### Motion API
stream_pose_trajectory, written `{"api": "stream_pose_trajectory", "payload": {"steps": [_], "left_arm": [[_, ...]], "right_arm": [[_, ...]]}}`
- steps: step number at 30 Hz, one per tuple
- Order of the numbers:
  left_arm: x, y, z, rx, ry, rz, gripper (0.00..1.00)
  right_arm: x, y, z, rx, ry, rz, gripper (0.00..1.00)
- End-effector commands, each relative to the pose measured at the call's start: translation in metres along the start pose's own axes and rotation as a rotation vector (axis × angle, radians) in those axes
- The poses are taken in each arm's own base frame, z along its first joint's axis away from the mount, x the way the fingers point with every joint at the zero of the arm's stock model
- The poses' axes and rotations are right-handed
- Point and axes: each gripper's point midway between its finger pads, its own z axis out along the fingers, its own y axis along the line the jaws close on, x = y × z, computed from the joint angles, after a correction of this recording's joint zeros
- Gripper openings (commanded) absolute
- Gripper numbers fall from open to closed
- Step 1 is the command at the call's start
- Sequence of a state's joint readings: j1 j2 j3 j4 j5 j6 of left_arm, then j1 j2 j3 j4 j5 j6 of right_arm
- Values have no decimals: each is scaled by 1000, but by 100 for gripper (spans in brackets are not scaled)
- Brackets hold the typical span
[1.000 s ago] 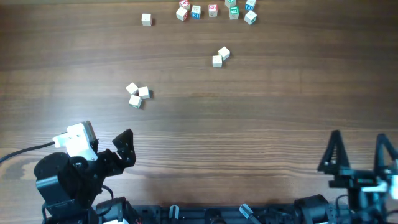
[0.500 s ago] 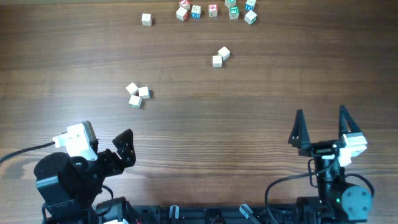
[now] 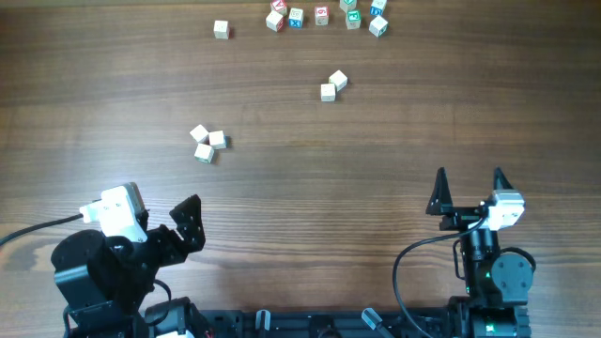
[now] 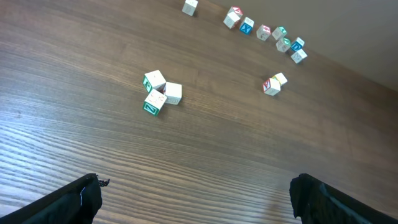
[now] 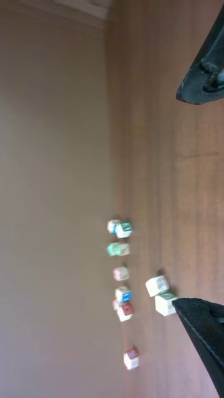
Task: Form a circle
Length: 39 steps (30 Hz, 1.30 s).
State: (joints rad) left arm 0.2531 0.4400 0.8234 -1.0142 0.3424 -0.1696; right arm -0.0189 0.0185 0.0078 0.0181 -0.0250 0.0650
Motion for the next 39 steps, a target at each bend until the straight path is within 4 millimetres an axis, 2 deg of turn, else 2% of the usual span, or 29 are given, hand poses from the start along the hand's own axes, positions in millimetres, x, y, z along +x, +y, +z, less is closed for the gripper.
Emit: {"api": "stream_pose_trajectory", "payload": {"steps": [1, 24, 27, 29, 32, 35, 37, 39], "left_arm": [[0, -2, 0, 11, 1, 10, 100], [1, -2, 0, 9, 2, 10, 100], [2, 11, -2, -67, -3, 20, 100], [3, 7, -5, -56, -15, 39, 100], [0, -8, -15, 14, -88, 94, 100], [-10, -21, -23, 99, -272, 178, 100], [-12, -23, -18, 138, -371, 205, 100], [-12, -22, -3, 175, -455, 218, 100]], "right_arm": [[1, -2, -1, 8, 1, -10, 100], [1, -1, -1, 3, 2, -10, 100], [1, -1, -1, 3, 1, -10, 100], [1, -1, -1, 3, 2, -10, 100], [1, -1, -1, 3, 2, -10, 100], [1, -1, -1, 3, 2, -10, 100], [1, -1, -1, 3, 1, -10, 100], [1, -1, -1, 3, 2, -10, 100]]}}
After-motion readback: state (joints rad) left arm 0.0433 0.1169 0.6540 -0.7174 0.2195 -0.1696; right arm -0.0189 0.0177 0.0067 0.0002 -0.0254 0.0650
